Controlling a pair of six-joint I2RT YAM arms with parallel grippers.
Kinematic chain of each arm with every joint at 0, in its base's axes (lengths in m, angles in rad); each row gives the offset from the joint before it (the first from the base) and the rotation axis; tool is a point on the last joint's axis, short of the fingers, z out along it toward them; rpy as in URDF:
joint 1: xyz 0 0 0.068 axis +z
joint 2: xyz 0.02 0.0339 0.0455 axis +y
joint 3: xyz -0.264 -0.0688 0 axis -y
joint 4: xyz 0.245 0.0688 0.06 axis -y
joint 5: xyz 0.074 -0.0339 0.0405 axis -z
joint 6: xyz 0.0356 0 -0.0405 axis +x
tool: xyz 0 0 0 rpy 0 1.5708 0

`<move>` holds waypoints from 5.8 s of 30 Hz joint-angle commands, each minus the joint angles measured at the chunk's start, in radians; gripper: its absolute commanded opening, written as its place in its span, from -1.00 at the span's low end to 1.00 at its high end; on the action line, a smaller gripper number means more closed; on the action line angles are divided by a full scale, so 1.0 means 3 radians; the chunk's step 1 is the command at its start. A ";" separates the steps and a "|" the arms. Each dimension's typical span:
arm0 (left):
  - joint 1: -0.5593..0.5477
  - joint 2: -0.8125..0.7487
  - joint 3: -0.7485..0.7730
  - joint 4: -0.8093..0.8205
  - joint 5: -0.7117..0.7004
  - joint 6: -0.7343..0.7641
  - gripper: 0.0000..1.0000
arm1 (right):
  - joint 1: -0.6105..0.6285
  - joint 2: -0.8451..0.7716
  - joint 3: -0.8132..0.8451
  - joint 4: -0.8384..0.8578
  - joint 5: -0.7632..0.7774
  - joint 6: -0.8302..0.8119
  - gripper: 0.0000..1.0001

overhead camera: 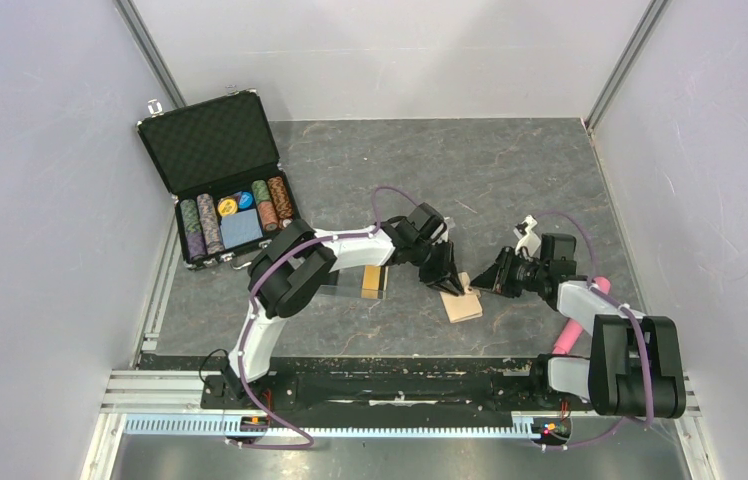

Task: Put the credit cards into the card holder
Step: Close the card holder at the center of the board.

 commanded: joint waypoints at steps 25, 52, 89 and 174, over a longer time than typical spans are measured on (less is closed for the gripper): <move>0.0059 -0.0069 0.0037 0.0118 0.0015 0.0080 -0.18 | 0.0028 0.0074 -0.0049 0.0221 0.0037 0.0069 -0.61; 0.0044 -0.0043 0.0102 0.0206 0.0083 0.0006 -0.96 | 0.0028 0.0041 -0.0069 0.0257 -0.0039 0.0066 -0.66; -0.0064 -0.0145 0.0454 -0.0521 -0.0117 0.0347 -0.96 | 0.0291 0.0236 0.0151 0.0002 -0.0084 -0.0121 -0.87; -0.0194 -0.0281 0.0698 -0.1120 -0.1023 0.0837 -0.05 | 0.0752 0.0129 0.0866 -0.0765 0.0607 -0.0588 -0.65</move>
